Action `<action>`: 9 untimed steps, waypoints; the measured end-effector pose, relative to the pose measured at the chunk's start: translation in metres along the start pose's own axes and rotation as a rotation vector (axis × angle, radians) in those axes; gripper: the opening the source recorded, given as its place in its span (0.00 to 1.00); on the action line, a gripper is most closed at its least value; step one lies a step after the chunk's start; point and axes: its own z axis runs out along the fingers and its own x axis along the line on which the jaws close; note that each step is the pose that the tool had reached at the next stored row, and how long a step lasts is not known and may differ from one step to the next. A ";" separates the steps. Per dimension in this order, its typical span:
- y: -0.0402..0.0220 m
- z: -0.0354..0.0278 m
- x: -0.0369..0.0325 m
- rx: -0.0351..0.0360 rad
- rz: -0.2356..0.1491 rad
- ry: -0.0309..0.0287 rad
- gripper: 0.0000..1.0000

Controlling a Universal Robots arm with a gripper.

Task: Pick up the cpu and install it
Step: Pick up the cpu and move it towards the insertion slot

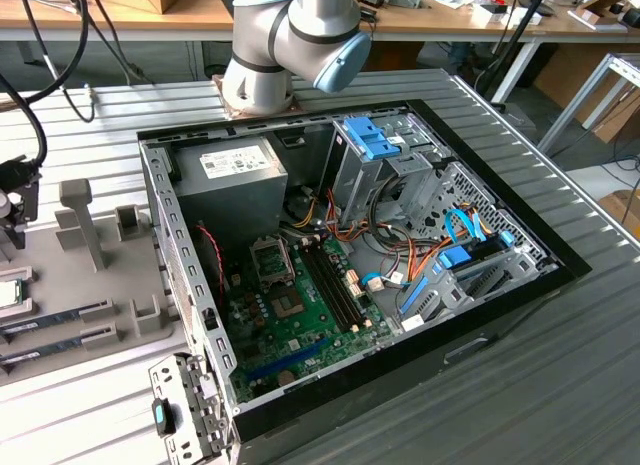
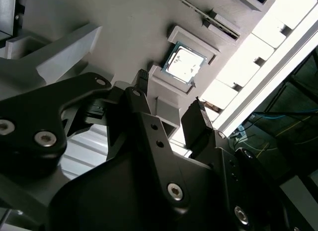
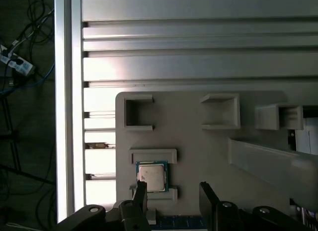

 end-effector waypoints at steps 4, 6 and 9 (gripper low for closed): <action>-0.0001 0.0018 0.0002 0.0000 0.000 -0.0001 0.54; -0.0001 0.0032 0.0003 0.0000 0.000 -0.0001 0.54; -0.0002 0.0054 0.0004 0.0000 0.000 -0.0001 0.54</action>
